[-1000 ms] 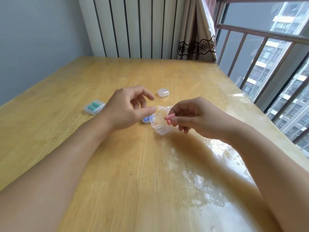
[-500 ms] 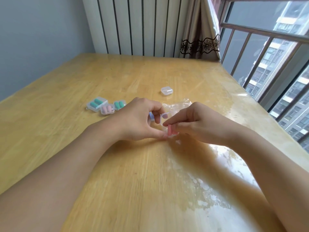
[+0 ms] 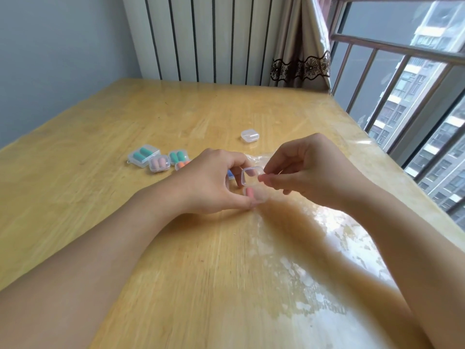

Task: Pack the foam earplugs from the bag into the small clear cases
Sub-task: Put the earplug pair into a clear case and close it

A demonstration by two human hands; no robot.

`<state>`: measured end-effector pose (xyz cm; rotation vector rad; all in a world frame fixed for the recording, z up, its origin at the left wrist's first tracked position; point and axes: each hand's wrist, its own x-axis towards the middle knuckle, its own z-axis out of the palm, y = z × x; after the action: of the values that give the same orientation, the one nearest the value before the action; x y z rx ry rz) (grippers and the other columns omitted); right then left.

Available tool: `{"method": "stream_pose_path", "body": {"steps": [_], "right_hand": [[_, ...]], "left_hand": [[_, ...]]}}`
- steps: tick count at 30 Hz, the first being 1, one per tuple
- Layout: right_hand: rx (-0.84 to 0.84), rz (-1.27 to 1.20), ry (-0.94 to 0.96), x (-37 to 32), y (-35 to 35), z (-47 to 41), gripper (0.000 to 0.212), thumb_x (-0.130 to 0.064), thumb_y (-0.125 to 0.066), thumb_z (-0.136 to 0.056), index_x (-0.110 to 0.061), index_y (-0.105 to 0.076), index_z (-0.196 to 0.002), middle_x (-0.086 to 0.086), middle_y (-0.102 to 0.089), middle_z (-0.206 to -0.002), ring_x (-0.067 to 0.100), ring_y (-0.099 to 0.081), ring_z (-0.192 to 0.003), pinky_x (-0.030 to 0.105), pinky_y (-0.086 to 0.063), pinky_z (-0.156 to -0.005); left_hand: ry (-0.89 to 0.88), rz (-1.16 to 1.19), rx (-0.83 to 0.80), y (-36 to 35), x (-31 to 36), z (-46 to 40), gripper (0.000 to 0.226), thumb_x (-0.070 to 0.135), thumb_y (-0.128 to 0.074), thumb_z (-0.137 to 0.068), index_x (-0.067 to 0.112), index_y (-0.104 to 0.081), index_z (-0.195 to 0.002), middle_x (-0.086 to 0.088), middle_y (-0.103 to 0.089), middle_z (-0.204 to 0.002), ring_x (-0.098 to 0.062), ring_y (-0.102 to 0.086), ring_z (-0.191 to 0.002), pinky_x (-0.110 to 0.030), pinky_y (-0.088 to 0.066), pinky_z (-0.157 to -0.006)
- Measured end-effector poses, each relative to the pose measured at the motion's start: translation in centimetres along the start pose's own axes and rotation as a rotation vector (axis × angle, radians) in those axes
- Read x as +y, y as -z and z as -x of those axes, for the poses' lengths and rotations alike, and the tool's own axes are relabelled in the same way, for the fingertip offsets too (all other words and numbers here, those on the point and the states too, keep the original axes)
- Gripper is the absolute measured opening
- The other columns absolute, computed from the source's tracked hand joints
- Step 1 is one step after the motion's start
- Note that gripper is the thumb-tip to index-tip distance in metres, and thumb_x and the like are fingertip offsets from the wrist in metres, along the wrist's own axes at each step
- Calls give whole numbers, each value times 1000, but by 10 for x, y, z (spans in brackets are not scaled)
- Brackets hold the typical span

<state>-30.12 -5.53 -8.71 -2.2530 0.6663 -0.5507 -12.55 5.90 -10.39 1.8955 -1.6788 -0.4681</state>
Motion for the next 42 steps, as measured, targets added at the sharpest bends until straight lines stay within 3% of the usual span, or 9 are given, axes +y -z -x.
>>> {"method": "stream_pose_path", "body": {"steps": [4, 10, 14, 18, 22, 30, 36, 38, 42], "right_hand": [[15, 128, 42, -1, -13, 3, 14, -17, -92, -68, -14, -79, -72, -5, -73, -62, 1, -62, -51, 15, -45, -48], [-104, 117, 4, 3, -11, 0, 6, -25, -88, -75, -23, -83, -77, 1, -74, -63, 13, -62, -53, 31, -50, -50], [-141, 41, 20, 4, -3, -1, 6, -15, -86, -77, -16, -80, -80, 4, -75, -67, 9, -64, -57, 22, -49, -52], [-87, 76, 10, 6, -6, -2, 15, -16, -86, -77, -17, -80, -90, 5, -73, -68, 8, -60, -53, 29, -51, -54], [-54, 212, 64, 6, -13, -1, 17, -27, -85, -79, -22, -82, -94, -11, -57, -53, 1, -51, -48, 11, -38, -50], [-60, 125, 6, 7, -17, -2, 17, -30, -85, -79, -16, -82, -87, -10, -55, -49, 3, -43, -44, 14, -32, -46], [-83, 108, -26, -2, -1, 2, 14, -27, -85, -79, -17, -79, -85, 1, -73, -60, 11, -65, -47, 33, -57, -50], [-37, 93, -11, -1, 9, 2, 17, -29, -87, -75, -16, -76, -77, 0, -73, -63, 7, -61, -44, 29, -53, -45], [-33, 129, 15, 2, 6, 1, 29, -42, -88, -69, -28, -78, -92, -9, -73, -86, 3, -65, -59, 18, -50, -53]], "left_hand": [[-10, 52, 2, -2, -3, 0, 28, 40, -85, -73, 36, -69, -96, 14, -68, -85, -4, -52, -54, -18, -44, -55], [10, 152, -13, -2, -4, -1, 34, 38, -90, -69, 32, -70, -97, 5, -71, -91, -7, -56, -58, -25, -48, -61], [15, 150, -23, -1, -3, -1, 32, 37, -89, -70, 31, -71, -96, 5, -71, -91, -8, -58, -60, -28, -51, -63], [31, 154, -20, 0, -4, -1, 33, 33, -88, -70, 32, -70, -97, 6, -70, -92, -7, -60, -61, -24, -50, -64], [34, 167, -17, 0, -4, -1, 32, 31, -88, -70, 29, -70, -97, 6, -70, -91, -7, -59, -59, -21, -48, -62], [27, 163, -9, -4, -6, -2, 31, 23, -84, -74, 32, -70, -100, 12, -65, -83, -3, -57, -58, -21, -48, -63], [-3, 114, 5, -3, -9, -3, 26, 19, -79, -76, 34, -71, -96, 5, -71, -88, -3, -56, -58, -26, -49, -62], [-25, 125, -6, -3, -9, -4, 24, 19, -79, -77, 35, -72, -93, 6, -73, -91, -5, -55, -59, -29, -51, -63], [-76, 72, 19, -2, -9, -3, 20, 27, -82, -77, 35, -72, -92, 10, -71, -85, -3, -60, -59, -30, -54, -64]]}}
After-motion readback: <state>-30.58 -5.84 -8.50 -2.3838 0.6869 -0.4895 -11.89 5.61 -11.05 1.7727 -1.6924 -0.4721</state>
